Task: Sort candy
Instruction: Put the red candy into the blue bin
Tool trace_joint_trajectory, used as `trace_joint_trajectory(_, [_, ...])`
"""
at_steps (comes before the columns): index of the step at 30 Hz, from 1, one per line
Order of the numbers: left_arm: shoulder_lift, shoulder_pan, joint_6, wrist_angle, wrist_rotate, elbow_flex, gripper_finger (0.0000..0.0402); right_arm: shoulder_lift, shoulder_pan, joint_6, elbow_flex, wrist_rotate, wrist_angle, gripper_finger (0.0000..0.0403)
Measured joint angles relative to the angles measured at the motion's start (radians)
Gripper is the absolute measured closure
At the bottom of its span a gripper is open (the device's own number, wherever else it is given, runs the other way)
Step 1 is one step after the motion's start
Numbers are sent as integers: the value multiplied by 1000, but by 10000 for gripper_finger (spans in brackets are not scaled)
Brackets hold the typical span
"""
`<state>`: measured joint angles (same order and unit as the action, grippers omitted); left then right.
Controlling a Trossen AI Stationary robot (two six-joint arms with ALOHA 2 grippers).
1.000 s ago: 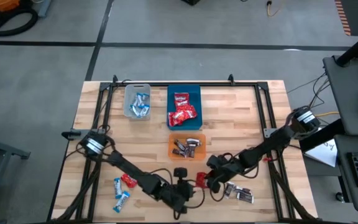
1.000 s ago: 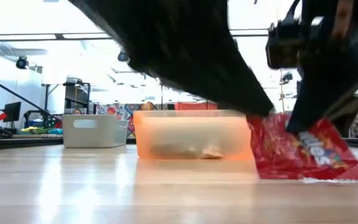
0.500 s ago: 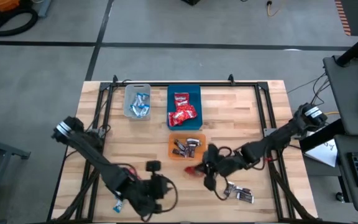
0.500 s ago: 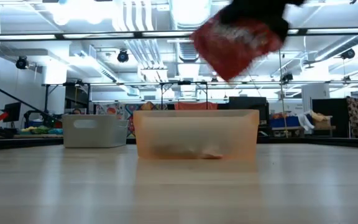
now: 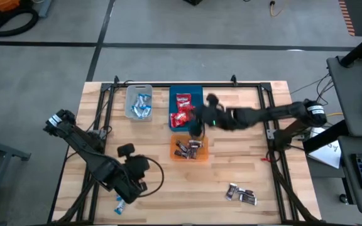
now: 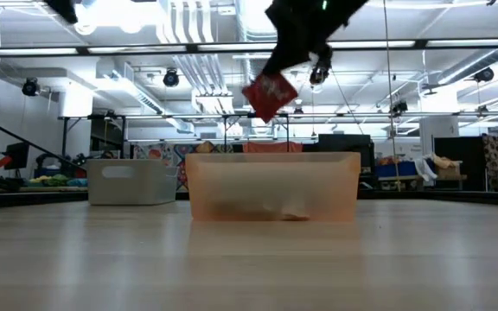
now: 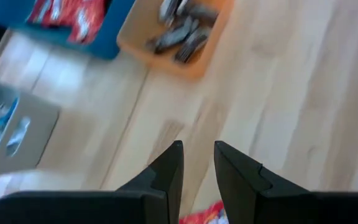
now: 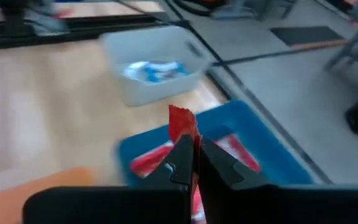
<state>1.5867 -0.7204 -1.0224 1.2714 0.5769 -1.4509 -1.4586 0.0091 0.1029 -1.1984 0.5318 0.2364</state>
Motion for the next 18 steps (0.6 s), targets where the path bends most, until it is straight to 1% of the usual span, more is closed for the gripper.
trace_joint_trajectory(2, [0,0,-15,44,-31,0,327,0,-85,-38,17,-74,-24,394])
trace_joint_trajectory(5, [3,0,-11,67,-80,1,327,-1,-200,-57,65,-249,-99,394])
trace_joint_trajectory(7, [8,-1,-29,68,-141,4,327,-12,-257,-52,108,-361,-177,394])
trace_joint_trajectory(9, [11,-2,-74,69,-200,5,327,-22,-299,-28,148,-437,-219,394])
trace_joint_trajectory(11, [16,-7,-127,68,-247,5,327,-37,-320,-3,177,-454,-250,394])
trace_joint_trajectory(14, [27,-20,-195,68,-311,6,327,-47,-332,-23,203,-453,-256,394])
trace_joint_trajectory(18, [36,-43,-253,68,-349,6,327,-54,-330,-61,220,-454,-255,392])
